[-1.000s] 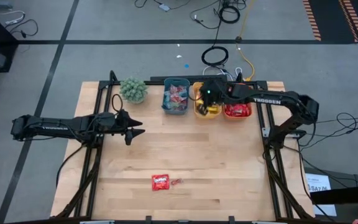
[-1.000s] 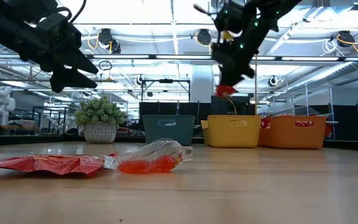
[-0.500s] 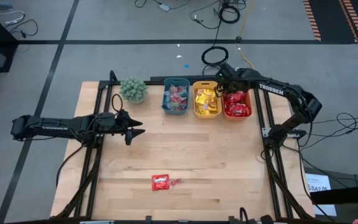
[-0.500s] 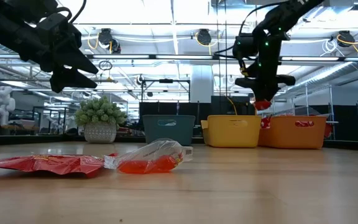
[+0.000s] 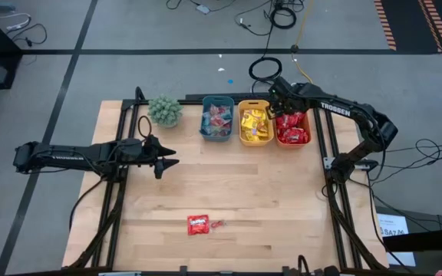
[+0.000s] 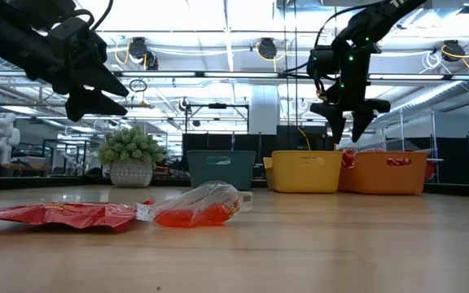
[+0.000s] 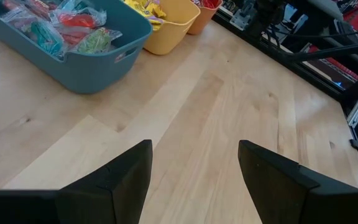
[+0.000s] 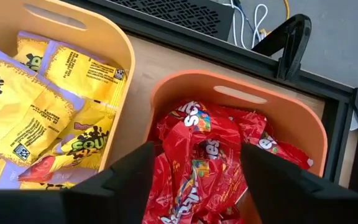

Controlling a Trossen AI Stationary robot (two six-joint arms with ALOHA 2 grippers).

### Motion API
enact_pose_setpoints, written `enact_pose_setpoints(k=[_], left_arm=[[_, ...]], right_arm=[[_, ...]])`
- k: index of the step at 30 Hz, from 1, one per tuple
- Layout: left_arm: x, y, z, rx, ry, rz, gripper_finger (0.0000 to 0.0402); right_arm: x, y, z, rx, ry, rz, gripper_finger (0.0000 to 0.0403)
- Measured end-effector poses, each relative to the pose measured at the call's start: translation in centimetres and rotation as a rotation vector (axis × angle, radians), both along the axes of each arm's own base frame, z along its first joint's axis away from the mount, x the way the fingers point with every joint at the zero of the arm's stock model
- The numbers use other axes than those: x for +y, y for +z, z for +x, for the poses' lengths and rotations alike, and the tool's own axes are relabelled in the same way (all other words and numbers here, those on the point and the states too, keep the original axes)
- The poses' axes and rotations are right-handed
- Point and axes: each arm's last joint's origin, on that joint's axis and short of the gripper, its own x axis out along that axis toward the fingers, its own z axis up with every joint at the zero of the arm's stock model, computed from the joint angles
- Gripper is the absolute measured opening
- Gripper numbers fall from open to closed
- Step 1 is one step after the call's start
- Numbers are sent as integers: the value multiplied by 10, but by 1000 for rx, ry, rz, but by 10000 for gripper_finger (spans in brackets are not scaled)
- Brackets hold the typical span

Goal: Sort candy
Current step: Put the orange gummy into the blue bin

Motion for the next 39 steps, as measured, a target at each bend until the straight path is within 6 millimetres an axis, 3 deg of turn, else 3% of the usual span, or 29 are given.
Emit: enact_pose_setpoints(k=[7,19,23,29,36,39], left_arm=[[0,0,0,0,0,0,247],[0,0,0,0,-1,2,247],[0,0,0,0,-1,2,247],[0,0,0,1,-1,2,247],[0,0,0,0,-1,2,247],[0,0,0,1,-1,2,247]], right_arm=[[2,-1,-2,20,2,17,260],[2,0,0,7,34,19,263],[10,3,22,-184,253,87,263],[55,15,75,-435,664,52,263],[149,5,117,-306,1394,-80,263],[185,-10,129,-262,1577,-80,263]])
